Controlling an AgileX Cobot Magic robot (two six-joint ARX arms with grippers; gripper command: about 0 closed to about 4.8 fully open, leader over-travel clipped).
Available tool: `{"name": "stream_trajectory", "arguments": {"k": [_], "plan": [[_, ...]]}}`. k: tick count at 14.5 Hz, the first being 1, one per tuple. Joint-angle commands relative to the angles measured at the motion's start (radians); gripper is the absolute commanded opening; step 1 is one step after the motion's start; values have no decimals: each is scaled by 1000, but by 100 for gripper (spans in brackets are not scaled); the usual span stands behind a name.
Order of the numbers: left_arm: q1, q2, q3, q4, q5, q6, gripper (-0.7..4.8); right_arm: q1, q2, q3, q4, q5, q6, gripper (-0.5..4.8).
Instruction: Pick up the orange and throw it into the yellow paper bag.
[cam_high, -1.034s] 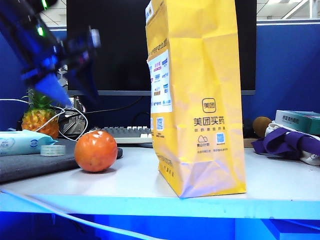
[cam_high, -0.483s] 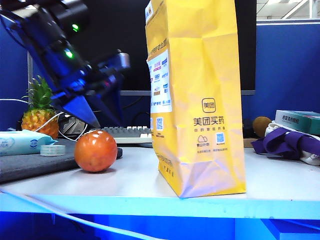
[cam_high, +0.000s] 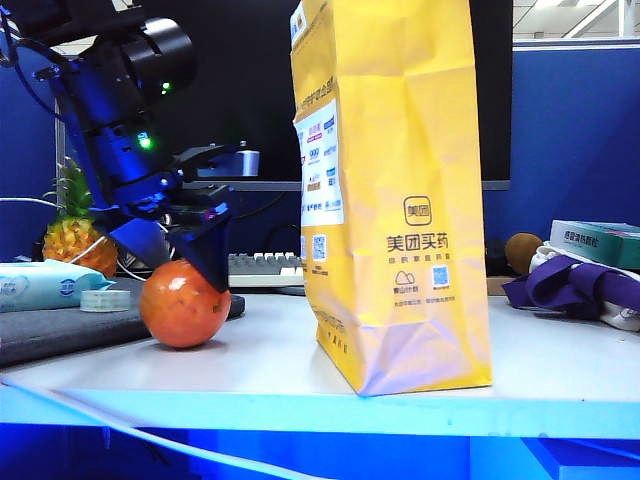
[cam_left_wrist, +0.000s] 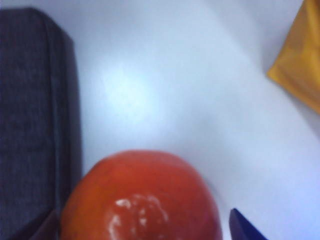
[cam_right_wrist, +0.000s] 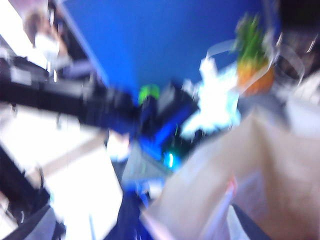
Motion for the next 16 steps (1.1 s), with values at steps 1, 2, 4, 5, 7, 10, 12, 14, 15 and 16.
{"name": "stream_trajectory", "arguments": {"k": [1, 2, 4, 5, 7, 10, 12, 14, 15, 16], "plan": [[0, -1, 1, -43, -3, 3, 479, 2, -3, 4, -201, 35, -154, 479], [0, -1, 1, -64, -6, 16, 479, 10, -3, 4, -245, 49, -185, 479], [0, -1, 1, -64, -10, 17, 443, 11, -3, 5, -230, 51, -185, 479], [0, -1, 1, -62, -10, 19, 339, 12, -3, 5, -227, 51, -185, 479], [0, -2, 4, -54, 7, 55, 210, 12, -5, 5, -220, 51, -185, 479], [-6, -8, 85, -121, 20, 103, 204, 12, -16, 11, -162, 52, -185, 479], [-11, -25, 179, -194, 21, 105, 203, 11, -15, 56, -157, 80, -185, 479], [-18, -80, 276, -261, 61, 122, 191, 9, -16, 114, -156, 116, -189, 479], [-21, -131, 323, -287, 113, 124, 173, 8, -16, 137, -157, 124, -189, 479], [-24, -180, 356, -297, 149, 129, 173, 6, -17, 145, -158, 149, -193, 479]]}}
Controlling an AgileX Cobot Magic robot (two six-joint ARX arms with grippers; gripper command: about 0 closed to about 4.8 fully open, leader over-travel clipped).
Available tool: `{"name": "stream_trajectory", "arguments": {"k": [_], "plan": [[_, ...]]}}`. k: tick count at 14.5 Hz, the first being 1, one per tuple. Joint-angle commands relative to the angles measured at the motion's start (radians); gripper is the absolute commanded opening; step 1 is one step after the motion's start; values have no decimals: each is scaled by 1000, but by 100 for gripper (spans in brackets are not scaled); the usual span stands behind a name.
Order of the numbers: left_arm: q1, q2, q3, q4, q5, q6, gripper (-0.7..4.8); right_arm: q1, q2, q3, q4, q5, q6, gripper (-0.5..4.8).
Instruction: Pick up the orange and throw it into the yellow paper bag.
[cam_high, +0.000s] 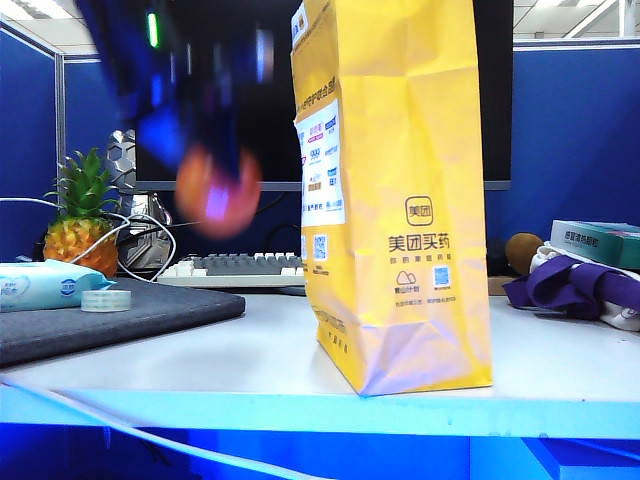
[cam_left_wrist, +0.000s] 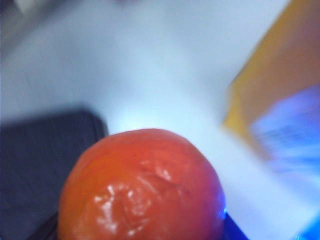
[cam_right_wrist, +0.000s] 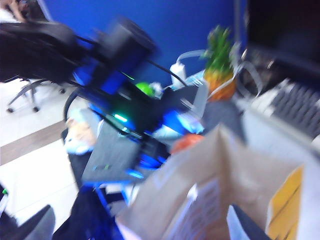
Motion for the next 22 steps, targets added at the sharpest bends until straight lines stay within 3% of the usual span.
{"name": "stream_trajectory", "arguments": {"k": [1, 3, 6, 10, 17, 18, 19, 22], "plan": [[-6, -124, 80, -26, 87, 17, 174, -4, -8, 26, 7, 56, -16, 479], [-6, -235, 122, -9, 137, 58, 174, -4, -8, 26, -22, 126, -49, 479], [-6, -332, 126, 109, 450, 58, 174, -3, -9, 29, -85, 307, -117, 479], [-6, -264, 123, 114, 685, 57, 174, -3, -42, 37, -126, 399, -157, 479], [-6, -90, 123, 269, 747, 22, 175, -2, -71, 37, -126, 327, -148, 479], [-6, -86, 123, 286, 761, 21, 198, -2, -72, 37, -126, 327, -148, 479], [-6, -86, 124, 311, 760, -23, 479, -2, -72, 37, -126, 327, -148, 479], [-6, -88, 124, 347, 757, -82, 479, -2, -72, 37, -121, 327, -148, 479]]}}
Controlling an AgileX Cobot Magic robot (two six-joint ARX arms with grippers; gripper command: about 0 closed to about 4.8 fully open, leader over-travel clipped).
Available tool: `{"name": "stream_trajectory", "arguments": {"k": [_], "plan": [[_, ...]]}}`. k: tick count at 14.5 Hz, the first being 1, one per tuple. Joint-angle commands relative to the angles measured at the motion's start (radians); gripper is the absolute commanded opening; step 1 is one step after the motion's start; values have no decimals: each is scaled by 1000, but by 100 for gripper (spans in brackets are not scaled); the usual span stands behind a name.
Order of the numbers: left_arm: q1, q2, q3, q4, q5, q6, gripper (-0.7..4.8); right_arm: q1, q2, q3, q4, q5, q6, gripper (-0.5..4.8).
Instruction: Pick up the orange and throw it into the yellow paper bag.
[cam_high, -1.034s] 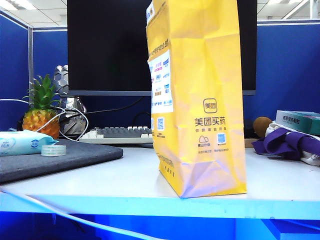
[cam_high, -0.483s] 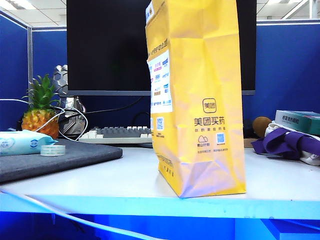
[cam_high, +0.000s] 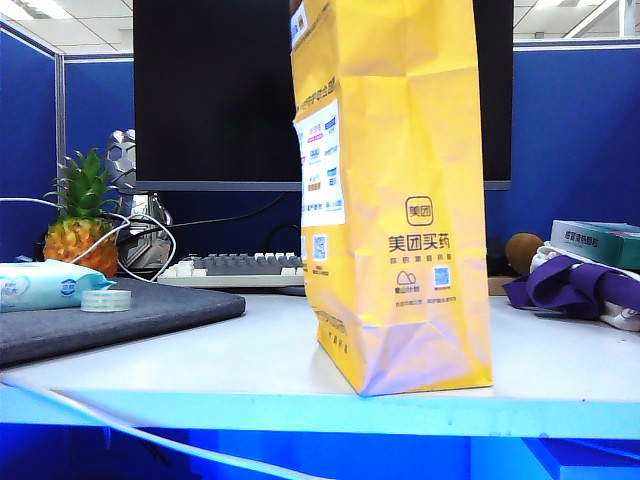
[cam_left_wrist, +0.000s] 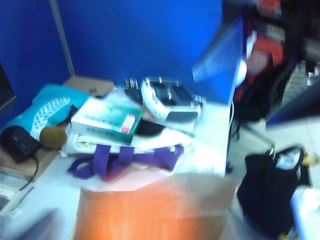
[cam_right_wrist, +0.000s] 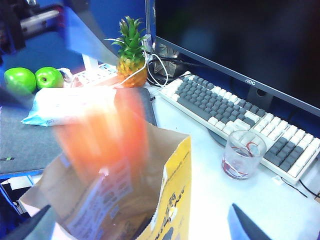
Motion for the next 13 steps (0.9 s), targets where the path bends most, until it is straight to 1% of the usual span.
{"name": "stream_trajectory", "arguments": {"k": [1, 2, 3, 4, 5, 6, 7, 8, 9, 10, 11, 12, 13], "plan": [[0, -18, 6, 7, 0, -13, 479, 1, -7, 5, 11, -2, -2, 479], [0, -51, 6, 2, -54, 13, 479, -2, -16, 6, 14, 16, -16, 479], [0, -99, 6, -14, -175, 71, 479, -15, -37, 5, 29, 79, -17, 479], [0, -155, 6, -40, -341, 130, 479, -40, -72, 5, 50, 143, -18, 479], [1, -212, 6, -83, -483, 171, 479, -69, -115, 5, 81, 164, -18, 479], [10, -275, 3, -142, -574, 190, 479, -103, -172, 2, 109, 172, -16, 479], [33, -327, -2, -193, -617, 183, 479, -134, -225, 0, 111, 215, -17, 479], [44, -357, -8, -224, -645, 171, 479, -152, -262, -5, 109, 236, -17, 479], [61, -407, -34, -275, -698, 165, 479, -174, -339, -21, 105, 253, -17, 479], [87, -458, -78, -326, -764, 154, 479, -181, -436, -56, 112, 288, -16, 479], [116, -499, -129, -349, -790, 131, 479, -181, -513, -98, 128, 295, -16, 479], [128, -558, -212, -338, -789, 96, 479, -180, -586, -154, 155, 294, 2, 479], [128, -621, -300, -290, -790, 55, 479, -180, -651, -222, 174, 291, 23, 479]]}}
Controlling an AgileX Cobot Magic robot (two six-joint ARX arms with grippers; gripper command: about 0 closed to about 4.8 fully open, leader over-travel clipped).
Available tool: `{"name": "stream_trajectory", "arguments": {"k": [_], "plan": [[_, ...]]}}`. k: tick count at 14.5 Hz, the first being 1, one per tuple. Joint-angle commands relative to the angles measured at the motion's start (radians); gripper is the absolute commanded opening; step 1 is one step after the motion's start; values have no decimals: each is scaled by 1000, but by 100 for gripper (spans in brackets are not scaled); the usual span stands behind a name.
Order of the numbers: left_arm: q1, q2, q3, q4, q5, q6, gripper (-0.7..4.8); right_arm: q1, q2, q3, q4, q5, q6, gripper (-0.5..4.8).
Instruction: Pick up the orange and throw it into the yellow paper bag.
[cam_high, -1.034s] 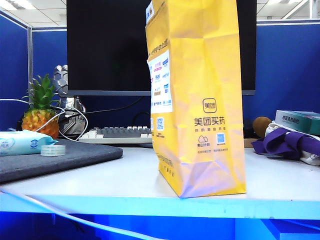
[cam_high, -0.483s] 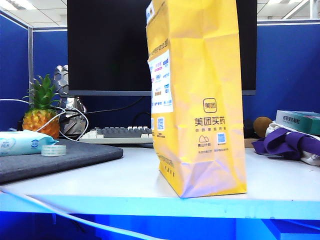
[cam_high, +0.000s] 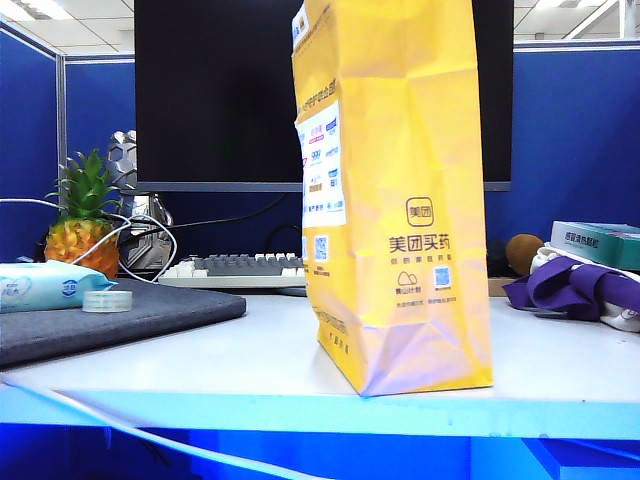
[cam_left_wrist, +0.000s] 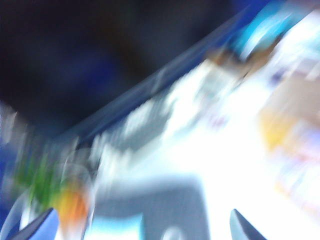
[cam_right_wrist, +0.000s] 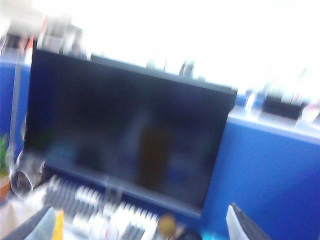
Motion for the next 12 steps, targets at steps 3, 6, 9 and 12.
{"name": "stream_trajectory", "arguments": {"k": [3, 6, 9, 12], "plan": [[-2, -309, -436, 279, -58, -161, 479, 0, -230, -352, 92, -27, 170, 479], [-3, -525, -688, 424, -165, -201, 479, 0, -268, -534, 204, -86, 240, 479], [-3, -763, -937, 577, -176, -299, 479, 0, -268, -701, 379, -146, 314, 479], [-3, -818, -1044, 613, -180, -326, 479, 0, -272, -806, 444, -164, 320, 479]]}}
